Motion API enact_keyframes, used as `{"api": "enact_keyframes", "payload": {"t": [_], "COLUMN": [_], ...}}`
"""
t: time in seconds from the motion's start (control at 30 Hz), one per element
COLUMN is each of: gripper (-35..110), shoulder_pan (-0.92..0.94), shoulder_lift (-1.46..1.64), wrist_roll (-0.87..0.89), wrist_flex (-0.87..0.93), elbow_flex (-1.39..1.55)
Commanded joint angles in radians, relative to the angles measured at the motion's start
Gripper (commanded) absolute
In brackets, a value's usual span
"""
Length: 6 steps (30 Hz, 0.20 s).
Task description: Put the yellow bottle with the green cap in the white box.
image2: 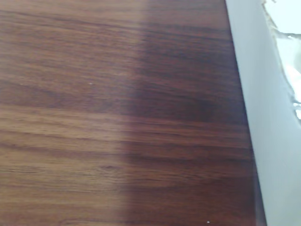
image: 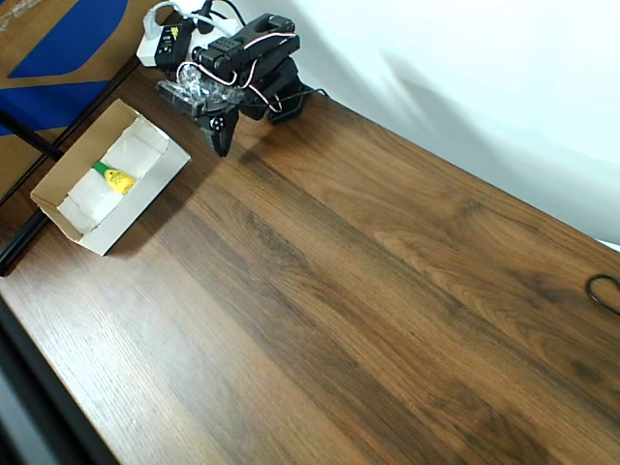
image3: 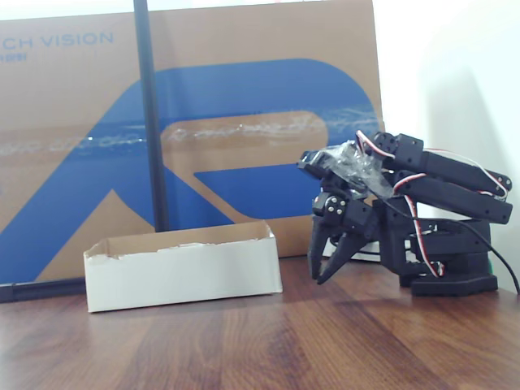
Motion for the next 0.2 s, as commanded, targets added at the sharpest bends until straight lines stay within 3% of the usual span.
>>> {"api": "enact_keyframes", "payload": {"t": [0.0, 0.17], "gripper": [0, 0], "shoulder_pan": [-0.009, -0.009], "shoulder_lift": [0.038, 0.038], "wrist_roll": [-0.021, -0.018], "wrist_flex": [0.026, 0.026], "elbow_flex": [0.009, 0.009]}}
